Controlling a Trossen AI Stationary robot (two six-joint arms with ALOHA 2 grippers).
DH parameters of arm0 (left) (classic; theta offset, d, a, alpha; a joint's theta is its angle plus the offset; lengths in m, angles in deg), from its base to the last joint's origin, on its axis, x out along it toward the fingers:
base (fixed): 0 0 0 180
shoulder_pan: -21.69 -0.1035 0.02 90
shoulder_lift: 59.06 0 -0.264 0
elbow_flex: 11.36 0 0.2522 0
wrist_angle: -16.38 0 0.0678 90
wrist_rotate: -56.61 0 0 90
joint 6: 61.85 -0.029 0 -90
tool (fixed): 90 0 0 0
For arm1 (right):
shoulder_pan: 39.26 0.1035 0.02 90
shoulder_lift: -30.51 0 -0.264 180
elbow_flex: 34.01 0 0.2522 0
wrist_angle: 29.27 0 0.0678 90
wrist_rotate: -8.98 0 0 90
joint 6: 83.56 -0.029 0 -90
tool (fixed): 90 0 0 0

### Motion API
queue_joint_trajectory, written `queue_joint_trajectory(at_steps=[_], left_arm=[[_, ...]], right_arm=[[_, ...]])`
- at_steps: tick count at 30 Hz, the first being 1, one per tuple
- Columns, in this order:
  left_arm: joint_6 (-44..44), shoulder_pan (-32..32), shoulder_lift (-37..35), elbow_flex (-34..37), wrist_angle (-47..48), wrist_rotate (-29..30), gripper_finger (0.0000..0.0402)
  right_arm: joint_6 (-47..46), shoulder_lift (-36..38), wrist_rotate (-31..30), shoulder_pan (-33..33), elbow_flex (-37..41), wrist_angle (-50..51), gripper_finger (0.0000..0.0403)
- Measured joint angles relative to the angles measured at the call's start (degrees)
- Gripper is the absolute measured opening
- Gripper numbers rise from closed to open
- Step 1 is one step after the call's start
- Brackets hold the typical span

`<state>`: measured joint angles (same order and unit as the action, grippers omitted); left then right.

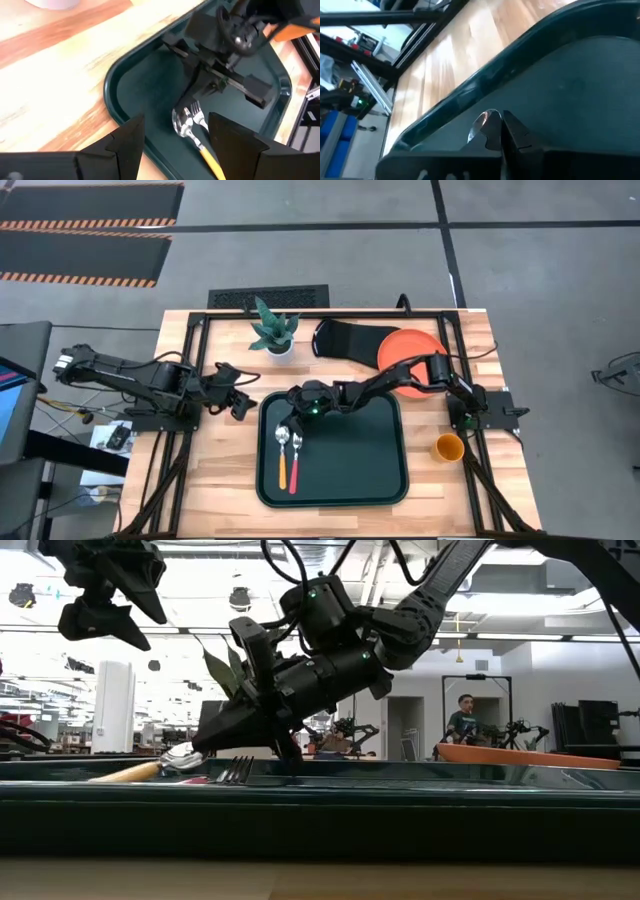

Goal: Pick and place plate/cup/fork/spoon on tray
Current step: Put the yellow spoon on the black tray to the left side of the pink fork, then put the orange plate on the black tray to the right side of the pink fork

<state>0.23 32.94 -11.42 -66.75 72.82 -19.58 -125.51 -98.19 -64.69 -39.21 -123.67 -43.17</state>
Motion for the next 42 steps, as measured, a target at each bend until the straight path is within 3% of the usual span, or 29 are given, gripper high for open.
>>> queue_joint_trajectory(at_steps=[6,18,26,30,36,42], left_arm=[[-0.3,0.0,0.0,0.0,0.0,0.6,0.0203],[-0.2,0.0,0.0,0.0,0.0,2.4,0.0203],[-0.3,0.0,0.0,0.0,0.0,3.2,0.0203],[-0.3,0.0,0.0,0.0,0.0,3.4,0.0203],[-0.3,0.0,0.0,0.0,-0.1,3.4,0.0203],[-1.0,0.0,0.0,0.0,-0.1,3.8,0.0203]], right_arm=[[0.4,0.0,0.1,0.0,0.0,0.4,0.0021],[1.7,0.0,0.1,-0.1,0.0,0.6,0.0096],[2.1,0.0,0.5,-0.3,0.0,0.6,0.0178],[1.9,0.3,3.5,-1.4,0.0,1.0,0.0217],[4.4,7.2,6.9,-6.6,0.0,7.8,0.0229],[16.0,21.1,9.2,-12.5,0.0,27.5,0.0222]])
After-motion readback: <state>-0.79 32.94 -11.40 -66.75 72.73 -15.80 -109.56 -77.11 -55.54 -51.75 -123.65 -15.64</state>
